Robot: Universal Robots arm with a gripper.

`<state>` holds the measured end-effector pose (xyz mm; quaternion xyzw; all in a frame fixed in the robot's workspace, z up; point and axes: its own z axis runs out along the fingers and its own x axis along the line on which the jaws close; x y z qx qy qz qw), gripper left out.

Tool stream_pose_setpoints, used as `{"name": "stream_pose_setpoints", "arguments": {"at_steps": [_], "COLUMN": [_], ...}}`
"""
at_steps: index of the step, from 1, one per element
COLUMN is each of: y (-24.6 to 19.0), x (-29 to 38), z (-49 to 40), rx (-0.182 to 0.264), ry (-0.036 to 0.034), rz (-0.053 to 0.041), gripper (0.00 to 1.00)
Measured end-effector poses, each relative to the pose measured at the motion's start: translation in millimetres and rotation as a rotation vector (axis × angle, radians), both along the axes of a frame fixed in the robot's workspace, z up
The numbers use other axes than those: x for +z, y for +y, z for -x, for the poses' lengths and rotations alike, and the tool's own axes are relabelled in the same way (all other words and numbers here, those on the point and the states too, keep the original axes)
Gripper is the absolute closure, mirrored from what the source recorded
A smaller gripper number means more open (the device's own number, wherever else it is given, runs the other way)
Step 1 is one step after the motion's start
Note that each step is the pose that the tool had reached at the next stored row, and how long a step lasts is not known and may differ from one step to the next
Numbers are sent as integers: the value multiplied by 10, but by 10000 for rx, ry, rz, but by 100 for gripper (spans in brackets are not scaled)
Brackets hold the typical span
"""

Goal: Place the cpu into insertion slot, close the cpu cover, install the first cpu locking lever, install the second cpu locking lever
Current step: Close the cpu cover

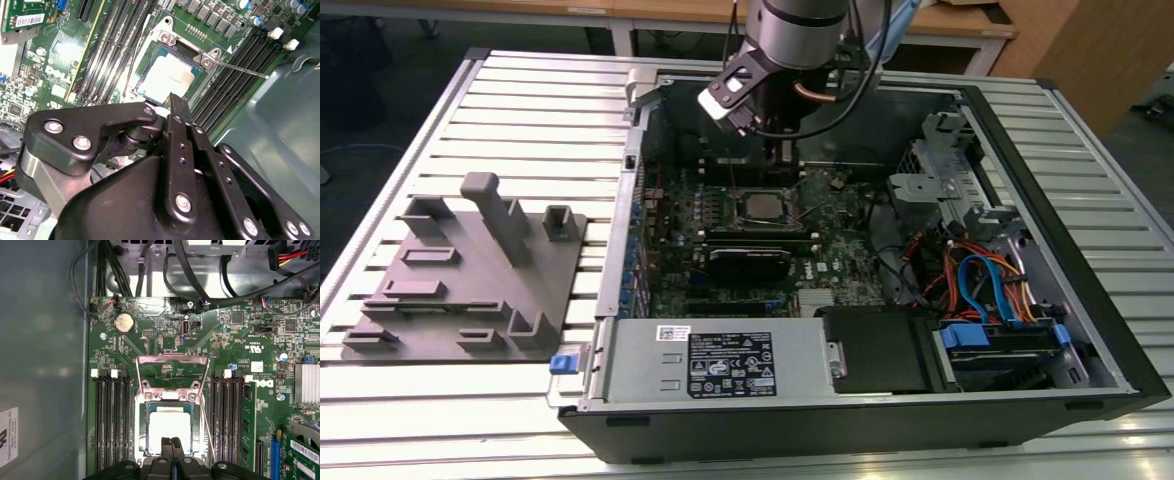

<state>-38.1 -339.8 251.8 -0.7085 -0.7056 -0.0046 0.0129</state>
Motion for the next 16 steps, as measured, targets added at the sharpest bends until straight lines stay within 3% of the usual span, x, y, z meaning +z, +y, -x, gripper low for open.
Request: {"name": "stream_pose_setpoints", "arguments": {"at_steps": [16], "y": [0], "x": [142], "z": [0], "rx": [0], "ry": [0], "rz": [0], "gripper": [90]}}
